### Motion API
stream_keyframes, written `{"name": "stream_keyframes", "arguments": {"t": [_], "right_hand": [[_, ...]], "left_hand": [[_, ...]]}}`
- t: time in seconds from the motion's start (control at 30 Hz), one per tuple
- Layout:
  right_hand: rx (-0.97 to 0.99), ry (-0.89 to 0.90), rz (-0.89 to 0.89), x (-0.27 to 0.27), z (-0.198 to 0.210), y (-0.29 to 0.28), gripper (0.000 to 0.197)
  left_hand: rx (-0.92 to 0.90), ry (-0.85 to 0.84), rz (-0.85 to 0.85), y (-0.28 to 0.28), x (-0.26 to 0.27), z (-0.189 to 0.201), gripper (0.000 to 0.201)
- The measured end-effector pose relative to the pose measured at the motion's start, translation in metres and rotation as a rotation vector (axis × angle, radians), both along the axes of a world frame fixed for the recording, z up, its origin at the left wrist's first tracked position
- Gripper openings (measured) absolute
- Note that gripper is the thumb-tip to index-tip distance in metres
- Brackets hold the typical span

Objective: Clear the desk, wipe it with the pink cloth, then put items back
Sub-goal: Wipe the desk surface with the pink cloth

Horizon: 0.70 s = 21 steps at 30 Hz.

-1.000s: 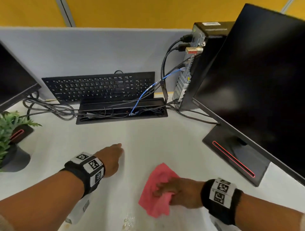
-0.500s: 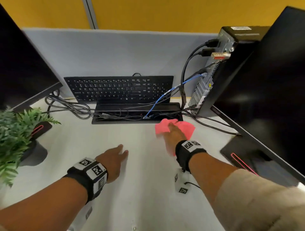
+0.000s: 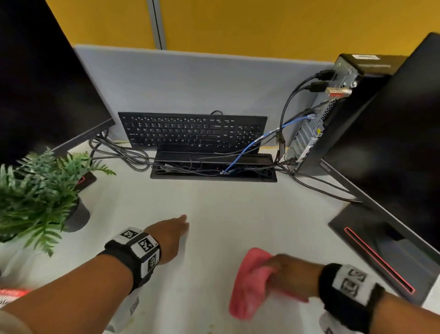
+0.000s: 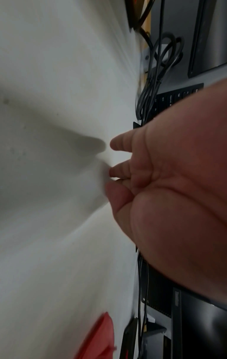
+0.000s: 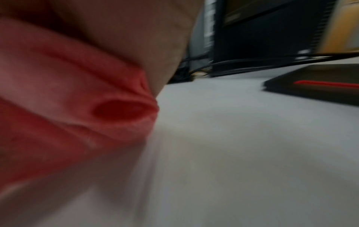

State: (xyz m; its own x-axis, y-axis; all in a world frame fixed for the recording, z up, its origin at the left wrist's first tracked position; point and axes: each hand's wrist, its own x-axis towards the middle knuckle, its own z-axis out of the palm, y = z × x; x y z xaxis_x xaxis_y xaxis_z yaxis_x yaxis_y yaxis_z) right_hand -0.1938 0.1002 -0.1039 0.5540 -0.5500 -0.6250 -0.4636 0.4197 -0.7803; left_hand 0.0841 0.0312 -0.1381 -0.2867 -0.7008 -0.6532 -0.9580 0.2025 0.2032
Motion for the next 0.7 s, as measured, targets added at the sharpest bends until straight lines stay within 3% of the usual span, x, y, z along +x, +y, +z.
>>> {"name": "stream_keyframes", "arguments": {"t": [0.07,0.1,0.2,0.27,0.37,0.43,0.57,0.6,0.63,0.7], "right_hand": [[-0.073,0.005,-0.127,-0.018,0.02,-0.018,0.029],[-0.125,0.003,-0.293,-0.026,0.026,-0.029,0.028],[-0.422,0.344,-0.839,-0.037,0.015,-0.066,0.034],[-0.398,0.427,-0.892,-0.023,-0.013,-0.091,0.038],[-0.335,0.375,-0.658,0.018,-0.069,-0.115,0.034],[-0.449,0.312,-0.497,0.051,-0.087,-0.131,0.035],[-0.313,0.264,-0.153,0.102,-0.086,-0.134,0.054],[-0.234,0.173,-0.054,0.106,-0.079,-0.119,0.053],[-0.282,0.079,0.017,0.105,-0.082,-0.104,0.049],[-0.379,0.112,0.127,0.1,-0.075,-0.065,0.036]], "left_hand": [[0.008,-0.017,0.005,0.003,-0.001,-0.002,0.073],[0.012,-0.031,0.008,0.004,-0.002,-0.003,0.075],[0.023,-0.071,-0.015,0.004,-0.004,-0.004,0.078],[0.023,-0.072,-0.02,0.004,-0.002,-0.004,0.08],[0.023,-0.038,-0.001,0.004,0.002,-0.004,0.078],[0.012,-0.021,0.003,0.004,0.005,-0.007,0.076],[-0.036,0.01,0.007,0.004,0.007,-0.014,0.073],[-0.054,0.032,0.008,0.004,0.007,-0.015,0.07],[-0.066,0.046,-0.001,0.003,0.008,-0.014,0.067],[-0.05,0.048,-0.034,0.005,0.012,-0.009,0.066]]}}
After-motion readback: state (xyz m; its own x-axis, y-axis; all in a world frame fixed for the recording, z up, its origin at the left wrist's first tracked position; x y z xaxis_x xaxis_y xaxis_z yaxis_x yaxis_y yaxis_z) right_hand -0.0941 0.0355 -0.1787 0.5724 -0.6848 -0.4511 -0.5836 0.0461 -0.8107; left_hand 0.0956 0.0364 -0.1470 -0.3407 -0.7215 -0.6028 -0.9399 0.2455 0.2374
